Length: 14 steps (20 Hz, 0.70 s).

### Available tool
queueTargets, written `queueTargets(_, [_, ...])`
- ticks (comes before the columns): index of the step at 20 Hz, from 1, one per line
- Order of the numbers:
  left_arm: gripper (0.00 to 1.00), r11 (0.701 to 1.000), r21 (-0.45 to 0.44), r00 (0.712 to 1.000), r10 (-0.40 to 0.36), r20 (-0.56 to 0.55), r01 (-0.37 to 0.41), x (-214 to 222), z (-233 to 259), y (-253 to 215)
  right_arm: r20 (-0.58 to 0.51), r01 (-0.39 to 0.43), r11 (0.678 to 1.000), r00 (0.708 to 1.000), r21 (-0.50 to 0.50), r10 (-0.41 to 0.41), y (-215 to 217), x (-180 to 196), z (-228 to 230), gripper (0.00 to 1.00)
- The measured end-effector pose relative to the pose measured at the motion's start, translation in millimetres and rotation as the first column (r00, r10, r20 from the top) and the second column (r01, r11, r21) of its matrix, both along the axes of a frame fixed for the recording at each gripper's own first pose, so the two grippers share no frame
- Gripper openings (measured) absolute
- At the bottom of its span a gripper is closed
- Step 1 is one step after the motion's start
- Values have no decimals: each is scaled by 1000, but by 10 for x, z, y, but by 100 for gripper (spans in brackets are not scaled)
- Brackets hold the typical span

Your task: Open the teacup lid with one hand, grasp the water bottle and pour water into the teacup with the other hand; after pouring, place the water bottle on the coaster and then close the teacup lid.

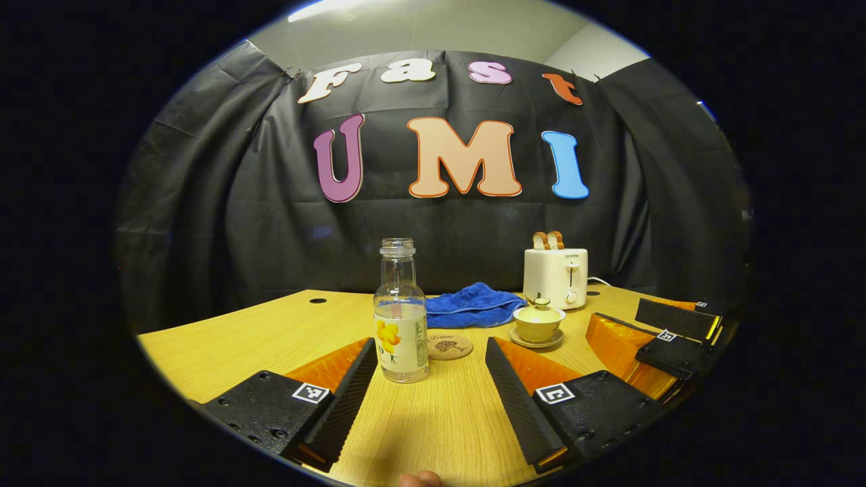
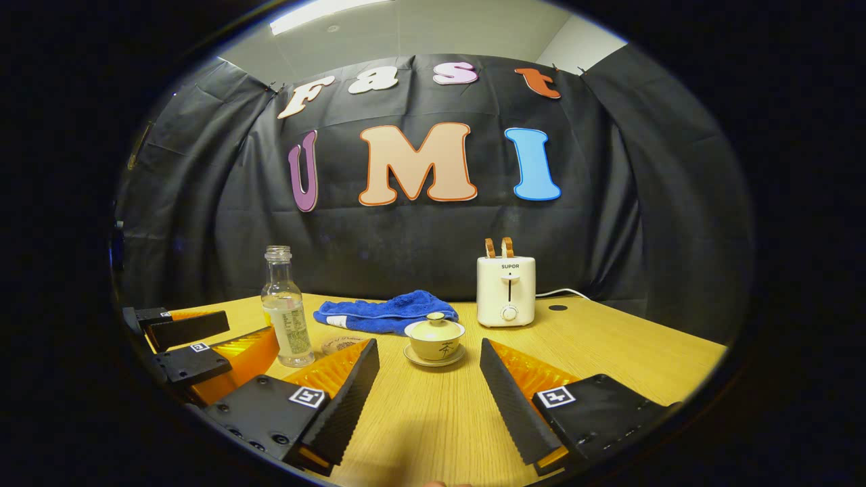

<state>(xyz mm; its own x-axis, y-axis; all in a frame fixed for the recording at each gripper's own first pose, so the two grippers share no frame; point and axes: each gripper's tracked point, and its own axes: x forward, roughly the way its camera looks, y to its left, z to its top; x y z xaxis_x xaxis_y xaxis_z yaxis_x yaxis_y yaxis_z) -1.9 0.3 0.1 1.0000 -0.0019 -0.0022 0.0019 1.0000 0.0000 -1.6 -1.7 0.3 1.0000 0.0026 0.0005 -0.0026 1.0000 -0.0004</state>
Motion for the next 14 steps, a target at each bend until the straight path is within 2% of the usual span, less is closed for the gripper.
queueTargets(9, [94,1000,0,1000,0,0,0,-4,4,0,5,26,1000,1000,0,-26,-39,39,8,96])
queueTargets(13, [94,1000,-1,1000,0,1,0,-5,4,-2,-6,6,1000,1000,-2,-6,-29,410,-35,95])
queueTargets(14, [94,1000,-1,1000,0,0,0,-1,1,-3,-7,-3,1000,1000,1,3,-36,522,-27,99])
